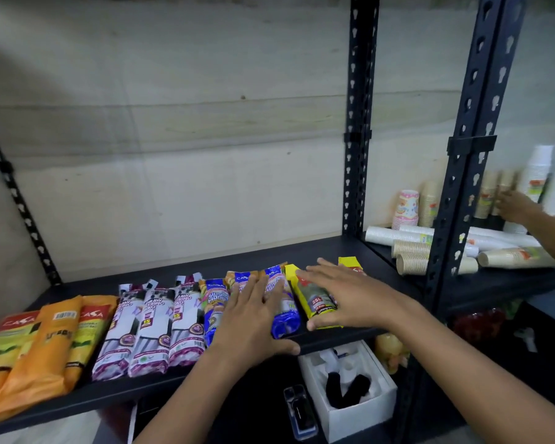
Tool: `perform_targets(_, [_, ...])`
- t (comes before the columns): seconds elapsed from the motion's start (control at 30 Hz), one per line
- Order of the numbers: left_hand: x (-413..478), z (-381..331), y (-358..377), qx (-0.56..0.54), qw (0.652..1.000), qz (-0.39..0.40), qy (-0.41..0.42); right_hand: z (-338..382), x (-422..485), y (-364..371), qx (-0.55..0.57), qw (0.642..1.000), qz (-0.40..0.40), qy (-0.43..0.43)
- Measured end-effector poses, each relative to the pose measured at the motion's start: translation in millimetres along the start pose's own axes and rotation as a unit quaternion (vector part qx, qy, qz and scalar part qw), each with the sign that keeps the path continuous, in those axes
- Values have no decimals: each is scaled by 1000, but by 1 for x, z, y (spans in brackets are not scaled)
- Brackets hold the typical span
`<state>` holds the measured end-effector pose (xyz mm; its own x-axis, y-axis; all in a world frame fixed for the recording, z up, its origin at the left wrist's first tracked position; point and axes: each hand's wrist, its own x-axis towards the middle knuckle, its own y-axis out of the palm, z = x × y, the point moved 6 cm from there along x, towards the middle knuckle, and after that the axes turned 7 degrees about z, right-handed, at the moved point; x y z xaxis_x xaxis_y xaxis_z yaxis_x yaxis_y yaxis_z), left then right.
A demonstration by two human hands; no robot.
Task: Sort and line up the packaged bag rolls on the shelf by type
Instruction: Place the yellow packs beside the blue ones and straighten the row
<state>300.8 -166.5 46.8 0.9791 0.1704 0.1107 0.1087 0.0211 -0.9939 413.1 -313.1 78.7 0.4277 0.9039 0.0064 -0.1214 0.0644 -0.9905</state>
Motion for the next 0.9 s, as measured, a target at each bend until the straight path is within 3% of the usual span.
perform_targets(0.17, [-21, 34, 4, 19, 998, 55, -12, 50, 21, 27, -30, 999, 34, -2])
perform_targets(0.33, [-26, 37, 9, 34, 999, -29, -2, 61, 36, 33, -69, 995, 75, 23])
perform_targets(0.53, [-31, 40, 17, 60, 991, -116, -29, 57, 28, 31, -42, 998, 55, -10])
perform_targets(0.9, [-34, 37, 22, 49, 985, -167, 1, 55, 15, 34, -104, 994, -3, -34])
